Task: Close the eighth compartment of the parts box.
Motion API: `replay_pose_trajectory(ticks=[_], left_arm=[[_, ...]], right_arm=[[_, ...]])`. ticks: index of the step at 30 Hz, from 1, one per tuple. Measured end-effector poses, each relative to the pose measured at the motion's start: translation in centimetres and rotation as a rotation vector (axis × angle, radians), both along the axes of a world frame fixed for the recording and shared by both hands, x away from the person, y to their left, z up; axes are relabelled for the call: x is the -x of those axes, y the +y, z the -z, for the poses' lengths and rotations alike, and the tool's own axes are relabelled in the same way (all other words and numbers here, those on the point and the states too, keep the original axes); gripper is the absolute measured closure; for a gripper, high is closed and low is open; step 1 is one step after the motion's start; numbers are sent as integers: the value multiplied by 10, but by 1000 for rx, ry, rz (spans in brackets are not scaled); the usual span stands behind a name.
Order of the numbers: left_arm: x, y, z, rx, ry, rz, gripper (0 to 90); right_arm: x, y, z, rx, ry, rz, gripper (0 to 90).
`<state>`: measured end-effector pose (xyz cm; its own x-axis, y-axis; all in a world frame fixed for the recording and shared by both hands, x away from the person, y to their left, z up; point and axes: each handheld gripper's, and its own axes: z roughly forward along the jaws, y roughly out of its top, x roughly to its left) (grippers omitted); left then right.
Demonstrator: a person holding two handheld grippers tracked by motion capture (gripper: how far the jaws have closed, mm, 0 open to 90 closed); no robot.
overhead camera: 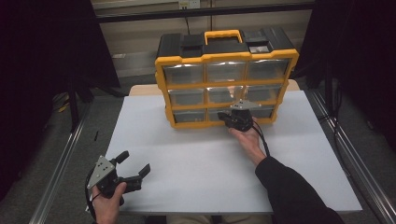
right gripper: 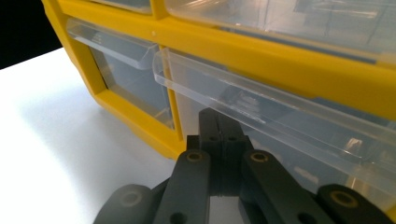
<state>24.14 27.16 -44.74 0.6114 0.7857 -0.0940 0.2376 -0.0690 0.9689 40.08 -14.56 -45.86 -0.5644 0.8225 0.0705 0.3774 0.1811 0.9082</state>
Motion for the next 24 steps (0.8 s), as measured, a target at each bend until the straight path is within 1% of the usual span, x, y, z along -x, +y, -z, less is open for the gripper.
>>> replay_pose_trajectory(ticks=[1, 2, 3, 4, 5, 6, 8, 9, 11, 12, 13, 14, 16, 21, 23, 24], left_arm=[[0, 0, 0, 3, 0, 2, 34], [0, 1, 0, -5, -2, 3, 34], [1, 1, 0, 2, -1, 1, 34], [1, 1, 0, -2, -3, 1, 34], [1, 1, 0, 8, 2, -4, 34], [1, 1, 0, 6, 1, 4, 35], [2, 1, 0, 10, 1, 2, 34], [2, 1, 0, 6, -1, -3, 34], [2, 1, 0, 5, -1, 3, 34], [1, 2, -1, -9, -9, 1, 34], [1, 2, -1, -13, -10, 1, 34], [1, 2, 0, -8, -8, 3, 34], [2, 2, 0, -3, -7, 5, 34], [2, 2, 0, -9, -6, 3, 34], [2, 2, 0, -9, -6, 2, 34], [2, 2, 0, -5, -6, 0, 34]], right_arm=[[0, 0, 0, -1, 2, 3, 900], [-1, 0, 0, 0, 3, 3, 900], [-2, 1, 0, 2, 2, 7, 900], [-2, 1, -1, 4, 2, 10, 900], [-3, 1, 0, 9, -2, 12, 900], [-3, 1, -1, 5, 1, 11, 900], [-4, 2, -1, 12, 0, 10, 900], [-4, 2, -1, 11, 0, 7, 900], [-4, 3, -2, 20, 0, 7, 900], [-4, 3, -2, 22, 1, 7, 900], [-4, 4, -2, 24, -1, 6, 900], [-4, 4, -2, 26, 0, 10, 900], [-3, 4, -2, 23, 3, 11, 900], [-3, 3, -1, 15, 2, 20, 900], [-2, 3, 0, 7, 8, 19, 900], [-2, 3, 0, -2, 13, 9, 900]])
